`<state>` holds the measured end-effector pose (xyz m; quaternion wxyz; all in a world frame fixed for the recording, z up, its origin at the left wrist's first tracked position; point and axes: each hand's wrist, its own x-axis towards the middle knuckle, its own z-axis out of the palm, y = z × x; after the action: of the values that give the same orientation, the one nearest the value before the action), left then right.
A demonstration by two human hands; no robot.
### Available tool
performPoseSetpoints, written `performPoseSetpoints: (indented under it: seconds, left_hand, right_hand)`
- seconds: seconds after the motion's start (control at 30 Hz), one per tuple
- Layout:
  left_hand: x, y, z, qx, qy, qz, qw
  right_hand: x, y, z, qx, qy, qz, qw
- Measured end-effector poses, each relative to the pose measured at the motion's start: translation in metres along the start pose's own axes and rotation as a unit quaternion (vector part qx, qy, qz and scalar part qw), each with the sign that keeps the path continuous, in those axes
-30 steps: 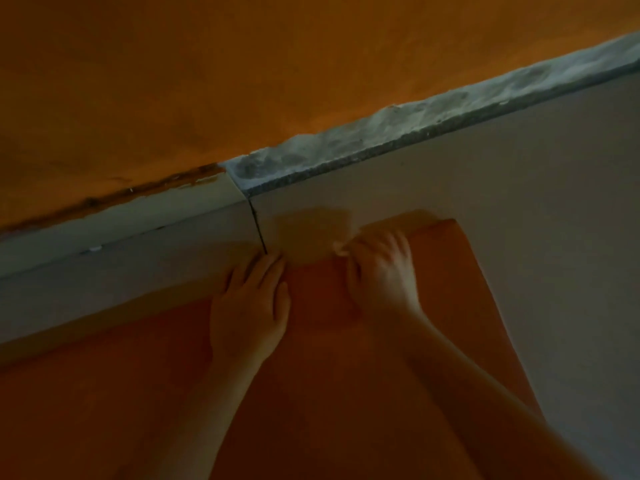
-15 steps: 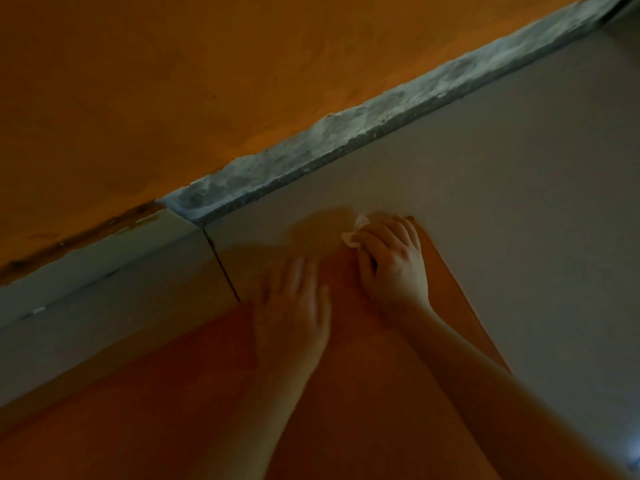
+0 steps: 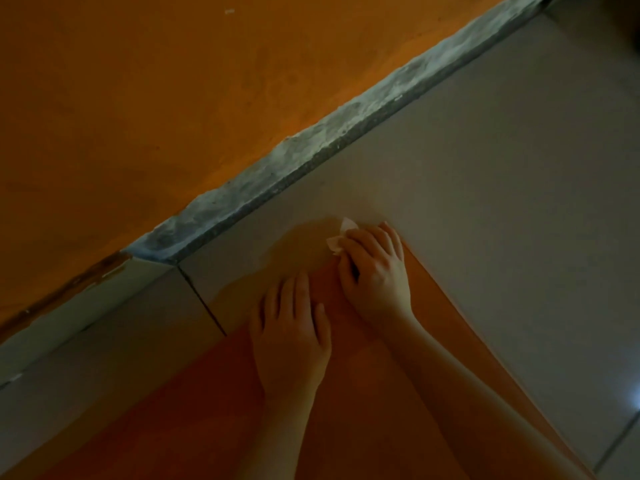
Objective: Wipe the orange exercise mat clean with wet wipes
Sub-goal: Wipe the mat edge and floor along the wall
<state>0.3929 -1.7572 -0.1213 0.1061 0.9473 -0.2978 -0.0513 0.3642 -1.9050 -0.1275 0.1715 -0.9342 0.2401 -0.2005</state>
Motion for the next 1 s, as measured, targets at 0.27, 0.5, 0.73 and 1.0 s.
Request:
performPoseSetpoints:
  seconds: [0.27,0.5,0.73,1.0]
  left_hand:
    - [-0.001,0.001,0.001,0.004,0.012,-0.007,1.0]
    - [0.0,0.002,0.004,0.012,0.03,-0.009,0.999]
    - [-0.003,0.001,0.003,0.002,0.026,-0.014,1.0]
    - [-0.003,0.001,0.001,0.008,0.027,0.0,1.0]
  right_hand:
    - [0.001,-0.001,-0.001,-0.015,0.01,0.055,0.998]
    - [0.034,0.013,-0.017,-0.039,-0.083,0.123,0.988]
    - [0.026,0.033,-0.029,0.068,-0.049,0.23,0.97]
    - [-0.026,0.054,-0.066,0.065,-0.094,0.27,0.956]
